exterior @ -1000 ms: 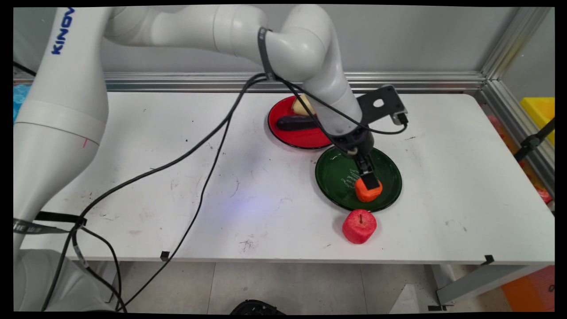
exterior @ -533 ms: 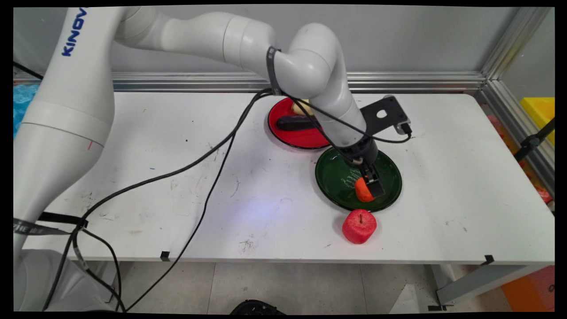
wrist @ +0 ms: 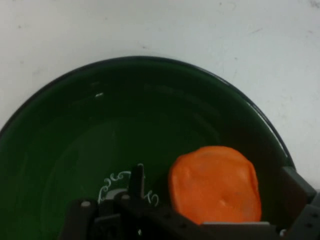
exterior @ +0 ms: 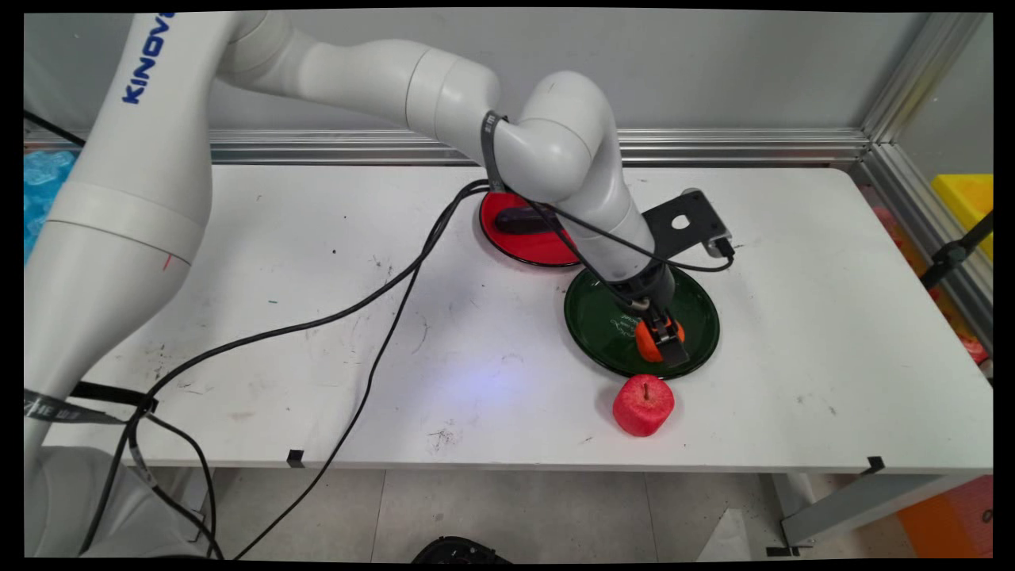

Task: Pick up the mandarin from the green plate, then place the picked object on the red plate

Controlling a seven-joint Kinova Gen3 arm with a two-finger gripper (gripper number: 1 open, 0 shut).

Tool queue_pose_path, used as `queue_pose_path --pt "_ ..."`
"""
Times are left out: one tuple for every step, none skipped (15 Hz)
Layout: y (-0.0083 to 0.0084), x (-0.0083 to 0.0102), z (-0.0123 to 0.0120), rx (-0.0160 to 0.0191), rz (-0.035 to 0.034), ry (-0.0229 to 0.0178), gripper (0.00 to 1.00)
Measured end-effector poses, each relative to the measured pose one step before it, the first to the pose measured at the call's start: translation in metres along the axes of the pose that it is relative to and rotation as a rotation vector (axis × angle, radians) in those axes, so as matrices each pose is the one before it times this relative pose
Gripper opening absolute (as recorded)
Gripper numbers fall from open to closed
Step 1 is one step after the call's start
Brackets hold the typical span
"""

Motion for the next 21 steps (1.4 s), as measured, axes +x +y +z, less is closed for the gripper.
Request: queue_pose_path --pt "0.00036 -0.0013 0.00123 0.0003 -0.00317 -0.00238 1.0" --pt "0.00032 -0.00129 0.0012 0.00008 -0.00314 -0.00234 1.0" --pt "0.00056 -0.00179 0.0016 -0.001 -0.00355 -0.00395 1.0" --pt "0.00049 -0.00187 0.0016 -0.0016 -0.00293 -0.0047 0.0" --pt "0.00028 -0.00145 0.00117 -0.00135 -0.00258 -0.0036 0.0" --pt "0.00012 -0.00159 0.00102 -0.00138 -0.00338 -0.00366 0.0" --pt "0.00005 -0.00104 0.00068 -0.00081 -0.00199 -0.00258 0.0" --pt "-0.00009 -0.00082 0.00045 -0.00033 -0.00181 -0.00219 0.0" --pt "-0.00042 -0.00113 0.0004 0.00021 -0.0023 -0.00314 0.0" --pt "-0.00049 -0.00072 0.0002 0.00052 -0.0012 -0.00271 0.0" --pt "-0.00093 -0.00075 -0.00041 0.00121 -0.00129 -0.00252 0.0" --pt "-0.00161 0.00012 -0.00114 0.00173 0.00019 -0.00182 0.0" --pt "-0.00199 0.00092 -0.0015 0.0021 0.00065 -0.00022 0.0" --pt "-0.00149 0.00085 -0.00147 0.00095 0.00164 -0.0002 0.0" --pt "-0.00269 0.00177 -0.00262 0.00153 0.00171 0.0011 0.0" --pt "-0.00305 0.0023 -0.00362 0.00054 0.00357 0.00131 0.0" --pt "-0.00326 0.00255 -0.00419 0.00044 0.00397 0.00153 0.0" --pt "-0.00229 0.00158 -0.00318 -0.00094 0.00393 -0.00051 0.0" --pt "-0.00395 0.00173 -0.00497 -0.00054 0.00487 -0.00033 0.0" --pt "-0.00475 0.0005 -0.00676 -0.00117 0.00688 -0.00438 0.0" --pt "-0.00545 0.00003 -0.00737 -0.00064 0.00831 -0.00669 0.0"
